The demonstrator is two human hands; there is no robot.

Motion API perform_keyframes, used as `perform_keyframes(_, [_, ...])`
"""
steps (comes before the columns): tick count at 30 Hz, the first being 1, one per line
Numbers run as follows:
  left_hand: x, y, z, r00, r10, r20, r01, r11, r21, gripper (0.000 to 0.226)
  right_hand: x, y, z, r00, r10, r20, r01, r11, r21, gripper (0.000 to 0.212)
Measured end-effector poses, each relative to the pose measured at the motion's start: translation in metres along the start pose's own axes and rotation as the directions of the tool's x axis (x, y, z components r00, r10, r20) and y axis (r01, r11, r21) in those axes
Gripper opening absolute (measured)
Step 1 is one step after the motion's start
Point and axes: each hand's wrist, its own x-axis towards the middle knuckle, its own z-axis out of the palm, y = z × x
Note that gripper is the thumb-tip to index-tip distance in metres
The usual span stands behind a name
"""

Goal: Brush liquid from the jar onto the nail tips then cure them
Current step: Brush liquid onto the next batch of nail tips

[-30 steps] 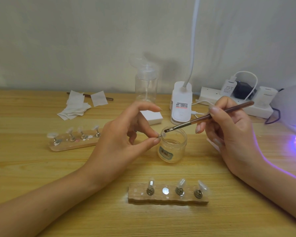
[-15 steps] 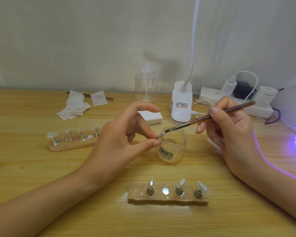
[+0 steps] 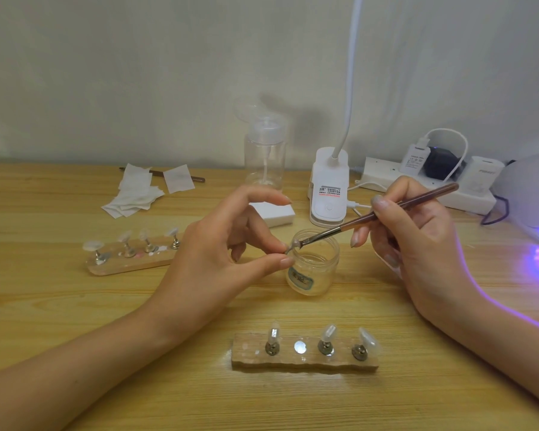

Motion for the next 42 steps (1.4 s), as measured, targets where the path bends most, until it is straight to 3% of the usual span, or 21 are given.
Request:
perform_keyframes(11, [0.0000, -0.0003, -0.0001, 1.000, -0.010, -0.004, 0.010, 1.000, -0.021, 0.054, -0.0002, -0.0021, 0.0002, 0.998, -0.049, -0.032, 0.050, 0.999, 0.020, 0.020])
perform_keyframes(15, [-0.0006, -0.0002, -0.0008, 1.000, -0.010, 0.003, 0.010, 1.000, -0.016, 0.054, -0.0013, -0.0023, 0.0010, 1.000, -0.025, 0.016, 0.025, 1.000, -0.002, 0.018])
perform_keyframes(26, [-0.0004, 0.0000, -0.0008, 1.000, -0.013, 0.004, 0.013, 1.000, -0.022, 0.053, 0.0003, -0.0027, -0.0010, 0.998, -0.007, -0.059, 0.007, 1.000, 0.007, 0.020])
perform_keyframes(31, [0.0000, 0.0008, -0.0002, 1.000, -0.006, 0.000, 0.006, 1.000, -0.020, 0.053, -0.0004, -0.0023, 0.0009, 1.000, 0.004, 0.011, -0.004, 1.000, 0.024, 0.018])
perform_keyframes(36, [0.0001, 0.0009, 0.0001, 1.000, -0.008, 0.000, 0.008, 1.000, -0.018, 0.052, -0.0005, -0.0011, -0.0001, 0.997, 0.061, -0.046, -0.062, 0.998, -0.022, 0.021])
perform_keyframes(42, [0.0002, 0.0011, 0.0000, 1.000, -0.006, -0.001, 0.006, 1.000, -0.011, 0.052, 0.0005, -0.0032, -0.0006, 1.000, 0.008, -0.030, -0.006, 0.999, 0.046, 0.021])
